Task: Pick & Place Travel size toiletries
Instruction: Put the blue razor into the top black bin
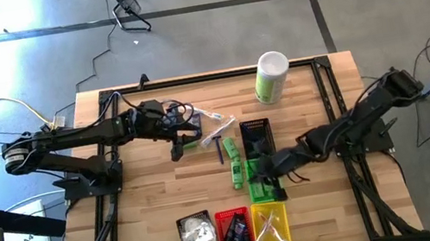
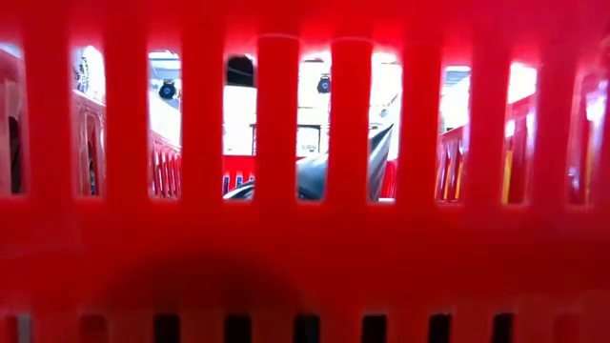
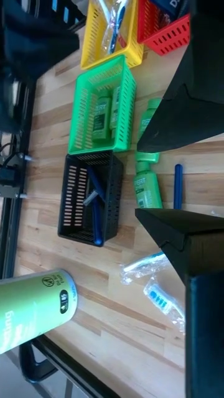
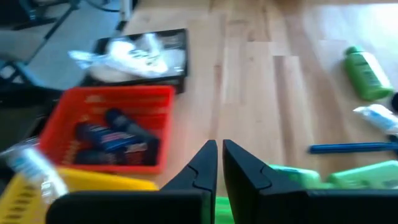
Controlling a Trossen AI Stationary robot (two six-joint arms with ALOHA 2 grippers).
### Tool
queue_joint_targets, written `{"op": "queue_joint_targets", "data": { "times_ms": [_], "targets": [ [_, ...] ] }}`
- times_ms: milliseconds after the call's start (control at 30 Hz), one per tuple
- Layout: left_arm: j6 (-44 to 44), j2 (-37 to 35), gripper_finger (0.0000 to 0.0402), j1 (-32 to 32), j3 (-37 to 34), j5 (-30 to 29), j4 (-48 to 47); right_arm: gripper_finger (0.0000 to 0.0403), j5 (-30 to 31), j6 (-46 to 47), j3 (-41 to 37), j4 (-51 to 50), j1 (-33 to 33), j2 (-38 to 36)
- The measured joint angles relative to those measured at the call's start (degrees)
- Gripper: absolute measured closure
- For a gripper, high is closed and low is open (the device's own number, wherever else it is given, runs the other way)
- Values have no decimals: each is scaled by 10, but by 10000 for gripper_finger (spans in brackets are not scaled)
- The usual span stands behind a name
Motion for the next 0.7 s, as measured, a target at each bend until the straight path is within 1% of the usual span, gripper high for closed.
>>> {"op": "queue_joint_targets", "data": {
  "times_ms": [333, 567, 633, 700],
  "targets": [
    [1, 0, 248, 0, 0, 0, -45, 387, 0, -12, 0, 0, -74, 0],
    [2, 0, 248, 0, 0, -1, -76, 387, 0, -57, 0, 17, -110, 0],
    [2, 0, 248, 0, 0, -12, -90, 387, 0, -66, 0, 22, -119, 0],
    [15, 0, 248, 0, 0, -40, -111, 387, 0, -68, 0, 25, -129, 0]
  ]
}}
